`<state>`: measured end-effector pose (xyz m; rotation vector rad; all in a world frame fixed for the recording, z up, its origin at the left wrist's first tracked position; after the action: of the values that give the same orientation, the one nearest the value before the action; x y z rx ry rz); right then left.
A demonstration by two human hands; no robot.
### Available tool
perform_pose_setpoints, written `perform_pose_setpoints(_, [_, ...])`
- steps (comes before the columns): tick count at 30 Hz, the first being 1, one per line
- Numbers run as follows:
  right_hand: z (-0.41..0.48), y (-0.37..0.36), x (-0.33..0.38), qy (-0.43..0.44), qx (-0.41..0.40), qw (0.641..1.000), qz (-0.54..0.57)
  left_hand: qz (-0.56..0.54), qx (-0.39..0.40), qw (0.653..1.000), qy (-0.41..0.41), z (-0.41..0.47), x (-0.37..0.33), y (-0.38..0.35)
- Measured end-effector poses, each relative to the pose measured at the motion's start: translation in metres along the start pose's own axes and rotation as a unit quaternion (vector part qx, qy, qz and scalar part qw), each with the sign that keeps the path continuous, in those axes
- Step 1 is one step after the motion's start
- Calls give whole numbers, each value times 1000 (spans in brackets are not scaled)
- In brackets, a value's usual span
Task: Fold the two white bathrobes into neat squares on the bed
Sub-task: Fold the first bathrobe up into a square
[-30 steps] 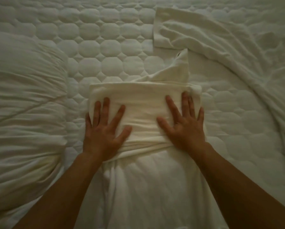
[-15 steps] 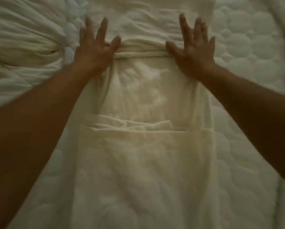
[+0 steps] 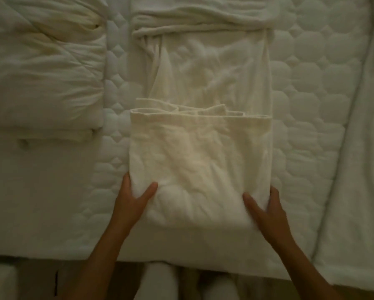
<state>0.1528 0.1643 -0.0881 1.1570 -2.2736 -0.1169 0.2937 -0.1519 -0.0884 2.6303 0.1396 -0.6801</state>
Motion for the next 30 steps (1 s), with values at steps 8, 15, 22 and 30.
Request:
perform_pose_setpoints(8, [-3, 18, -8, 133, 30, 990, -24, 128, 11, 968, -214, -7, 4, 13])
perform_pose_setpoints(15, [8, 60, -50, 329, -45, 871, -363, 414, -30, 816, -402, 8, 50, 60])
perform_pose_setpoints(22, [22, 36, -44, 456, -19, 755, -470, 567, -108, 680, -452, 30, 69, 42])
perform_pose_setpoints(30, [15, 36, -56, 471, -33, 748, -466, 546, -9, 679, -490, 22, 76, 34])
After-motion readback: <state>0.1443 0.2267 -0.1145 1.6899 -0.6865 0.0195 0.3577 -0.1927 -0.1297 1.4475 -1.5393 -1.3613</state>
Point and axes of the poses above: each hand's wrist, its own z-axis towards the middle knuckle, its own y-axis out of the back of the hand, x = y × z, the point moved 1 cm from there along z, towards the middle knuckle, and after that the axes turned 12 degrees about x, right-handed, at the moved point
